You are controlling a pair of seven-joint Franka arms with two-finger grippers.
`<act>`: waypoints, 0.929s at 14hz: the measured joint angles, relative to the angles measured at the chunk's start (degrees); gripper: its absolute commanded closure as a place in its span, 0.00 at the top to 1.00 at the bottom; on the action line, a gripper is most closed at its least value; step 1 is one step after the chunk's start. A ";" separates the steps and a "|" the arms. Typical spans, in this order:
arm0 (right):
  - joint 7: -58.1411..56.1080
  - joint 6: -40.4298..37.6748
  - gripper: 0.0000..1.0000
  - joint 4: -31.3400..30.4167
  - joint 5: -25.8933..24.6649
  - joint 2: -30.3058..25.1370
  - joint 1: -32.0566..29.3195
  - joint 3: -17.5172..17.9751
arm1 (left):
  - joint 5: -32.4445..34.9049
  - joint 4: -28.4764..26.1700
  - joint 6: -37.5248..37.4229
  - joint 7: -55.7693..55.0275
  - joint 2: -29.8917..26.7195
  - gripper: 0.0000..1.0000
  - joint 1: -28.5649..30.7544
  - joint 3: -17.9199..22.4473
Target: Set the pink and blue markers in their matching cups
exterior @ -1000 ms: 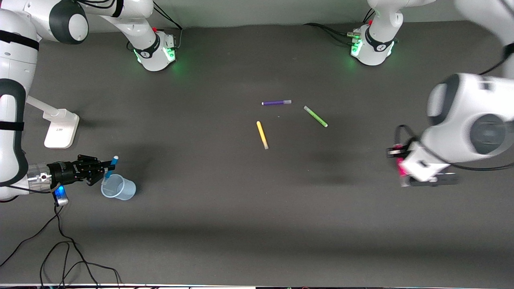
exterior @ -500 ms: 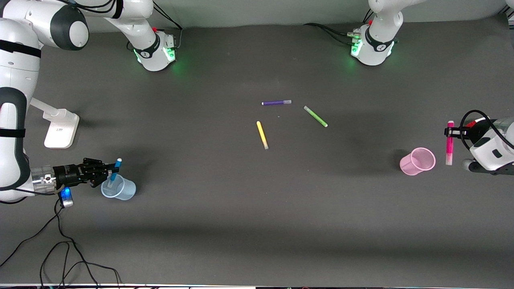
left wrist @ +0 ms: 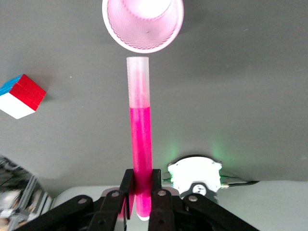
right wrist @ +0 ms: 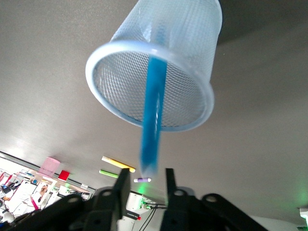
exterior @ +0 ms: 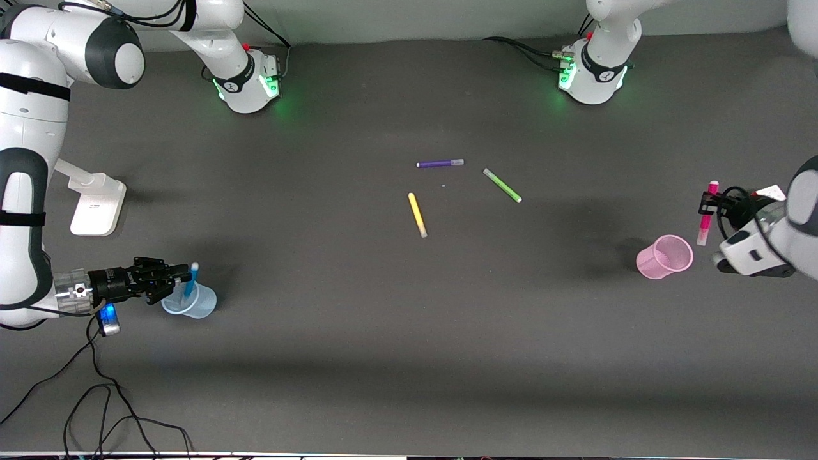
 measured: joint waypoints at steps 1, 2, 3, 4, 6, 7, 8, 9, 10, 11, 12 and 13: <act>0.00 0.00 1.00 0.14 0.02 0.01 0.01 0.08 | 1.42 -0.03 -0.14 0.00 1.78 0.00 -0.47 -0.14; -0.01 -0.02 1.00 0.38 0.03 0.02 0.01 0.11 | 2.65 -0.02 -0.18 0.00 3.55 0.00 -1.02 -0.20; -0.02 -0.05 1.00 0.69 0.05 -0.01 0.00 0.10 | 3.44 -0.02 -0.19 0.00 5.16 0.00 -1.57 -0.23; -0.04 -0.18 1.00 1.18 0.05 -0.06 -0.01 0.10 | 4.18 0.00 -0.19 0.00 6.57 0.00 -2.05 -0.26; -0.77 -0.51 1.00 2.30 -1.74 -1.27 0.59 0.12 | 5.10 0.06 -0.19 0.00 8.76 0.00 -2.61 -0.27; -0.92 -0.50 1.00 2.83 -4.58 -2.70 1.56 0.13 | 5.54 0.08 -0.19 0.00 9.45 0.00 -2.68 -0.27; -0.98 -0.43 1.00 3.06 -7.85 -4.69 2.69 0.13 | 5.78 0.14 -0.19 0.00 9.80 0.00 -2.67 -0.27; -1.36 -0.31 1.00 3.07 -11.57 -7.13 3.76 0.12 | 5.98 0.30 -0.19 0.00 9.96 0.00 -2.67 -0.27; -2.51 -0.10 1.00 2.86 -15.40 -9.80 4.61 0.11 | 6.30 0.56 -0.17 0.00 10.07 0.00 -2.67 -0.27; -4.25 0.43 1.00 2.17 -18.98 -12.62 5.24 0.09 | 6.78 0.63 -0.07 0.00 10.18 0.00 -2.67 -0.27; -5.95 1.81 1.00 0.67 -22.29 -15.77 5.83 0.07 | 7.11 0.64 0.10 0.00 10.37 0.00 -2.67 -0.27; -7.03 4.62 1.00 -2.07 -25.04 -19.44 6.56 0.05 | 7.39 0.66 0.42 0.00 10.66 0.00 -2.67 -0.27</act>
